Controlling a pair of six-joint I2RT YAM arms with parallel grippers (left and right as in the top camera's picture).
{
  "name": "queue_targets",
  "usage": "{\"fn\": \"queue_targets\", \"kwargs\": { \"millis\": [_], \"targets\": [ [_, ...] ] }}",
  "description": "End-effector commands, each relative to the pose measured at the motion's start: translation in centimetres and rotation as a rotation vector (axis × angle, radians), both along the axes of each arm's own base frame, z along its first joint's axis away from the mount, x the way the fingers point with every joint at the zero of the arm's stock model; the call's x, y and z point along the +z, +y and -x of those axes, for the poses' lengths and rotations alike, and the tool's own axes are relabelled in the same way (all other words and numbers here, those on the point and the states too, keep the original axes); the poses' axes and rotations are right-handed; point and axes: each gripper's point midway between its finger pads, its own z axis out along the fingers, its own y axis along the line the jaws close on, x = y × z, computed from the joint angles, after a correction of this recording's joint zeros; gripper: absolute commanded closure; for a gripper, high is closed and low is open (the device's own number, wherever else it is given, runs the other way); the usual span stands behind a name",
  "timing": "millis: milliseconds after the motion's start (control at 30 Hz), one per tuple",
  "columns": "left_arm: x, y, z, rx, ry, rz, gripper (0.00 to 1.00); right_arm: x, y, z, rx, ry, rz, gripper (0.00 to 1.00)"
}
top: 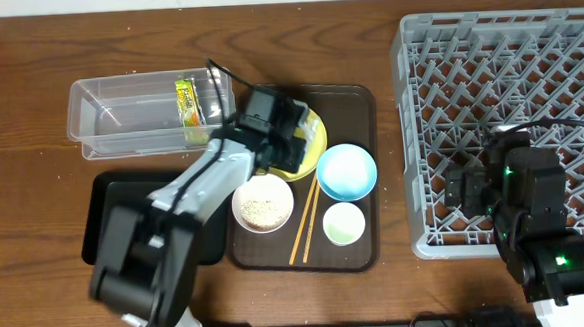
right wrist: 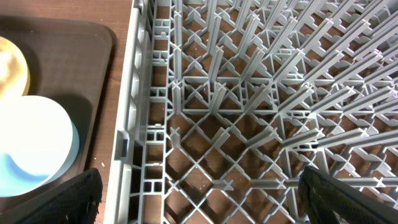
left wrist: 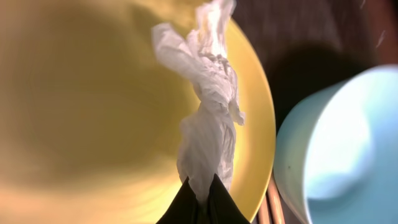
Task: Sort waste into correct bins and load items into the dishwasher rack
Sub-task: 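Carry the tissue to the clear bin and drop it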
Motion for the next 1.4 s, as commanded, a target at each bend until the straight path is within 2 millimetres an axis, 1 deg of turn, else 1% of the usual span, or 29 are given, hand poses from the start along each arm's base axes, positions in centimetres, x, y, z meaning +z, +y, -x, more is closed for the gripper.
{"fn": "queue_targets", "kwargs": {
  "millis": [0, 100, 133, 200, 267, 300, 333, 500, 667, 767, 833, 900, 933, 1067, 1167, 1267, 1367],
  "targets": [
    [4.8, 3.1, -1.9, 0.094, -0.144, -0.031, 0.94, 1.0, -0.3, -0.2, -0.005, -0.022, 0.001, 0.01],
    [8.0, 6.0, -3.1, 0.184, -0.239, -0.058, 0.94, 1.0, -0.3, -0.2, -0.005, -0.021, 0.001, 0.01],
    [9.1, 7.3, -3.4, 0.221, -0.271, -0.07, 0.94, 1.0, -0.3, -0.2, -0.005, -0.021, 0.001, 0.01],
    [10.6, 9.8, -4.0, 0.293, -0.318, -0.097, 0.93, 1.0, -0.3, -0.2, -0.005, -0.021, 0.001, 0.01],
    [11.5, 12.3, -4.5, 0.361, -0.344, -0.123, 0.93, 1.0, -0.3, -0.2, -0.005, -0.02, 0.001, 0.01],
    [11.7, 13.3, -4.6, 0.386, -0.347, -0.129, 0.93, 0.9, -0.3, -0.2, -0.005, -0.019, 0.001, 0.01],
    [11.6, 14.7, -4.9, 0.42, -0.345, -0.135, 0.93, 0.9, -0.3, -0.2, -0.005, -0.019, 0.001, 0.01],
    [10.5, 19.1, -5.4, 0.524, -0.31, -0.16, 0.93, 0.9, -0.3, -0.2, -0.005, -0.019, 0.001, 0.01],
    [9.1, 22.4, -5.6, 0.599, -0.275, -0.181, 0.92, 0.9, -0.3, -0.2, -0.005, -0.019, 0.001, 0.01],
    [8.6, 23.9, -5.8, 0.634, -0.267, -0.188, 0.83, 0.9, -0.3, -0.2, -0.005, -0.019, 0.001, 0.01],
    [8.4, 24.6, -5.9, 0.65, -0.267, -0.19, 0.66, 0.9, -0.3, -0.2, -0.005, -0.019, 0.001, 0.01],
    [8.4, 25.0, -6.0, 0.659, -0.268, -0.191, 0.57, 0.9, -0.3, -0.2, -0.005, -0.019, 0.001, 0.01],
    [8.5, 25.2, -6.0, 0.663, -0.27, -0.191, 0.55, 0.9, -0.3, -0.2, -0.005, -0.019, 0.001, 0.01],
    [8.9, 25.3, -5.9, 0.667, -0.279, -0.189, 0.52, 0.9, -0.3, -0.2, -0.005, -0.019, 0.001, 0.01],
    [9.8, 25.1, -5.5, 0.663, -0.291, -0.184, 0.52, 0.9, -0.3, -0.2, -0.005, -0.019, 0.001, 0.01],
    [11.0, 23.8, -4.1, 0.638, -0.282, -0.174, 0.52, 0.9, -0.3, -0.2, -0.005, -0.018, 0.001, 0.01],
    [11.6, 21.7, -1.9, 0.612, -0.232, -0.156, 0.52, 0.9, -0.3, -0.2, -0.005, -0.019, 0.001, 0.01]
  ]
}}
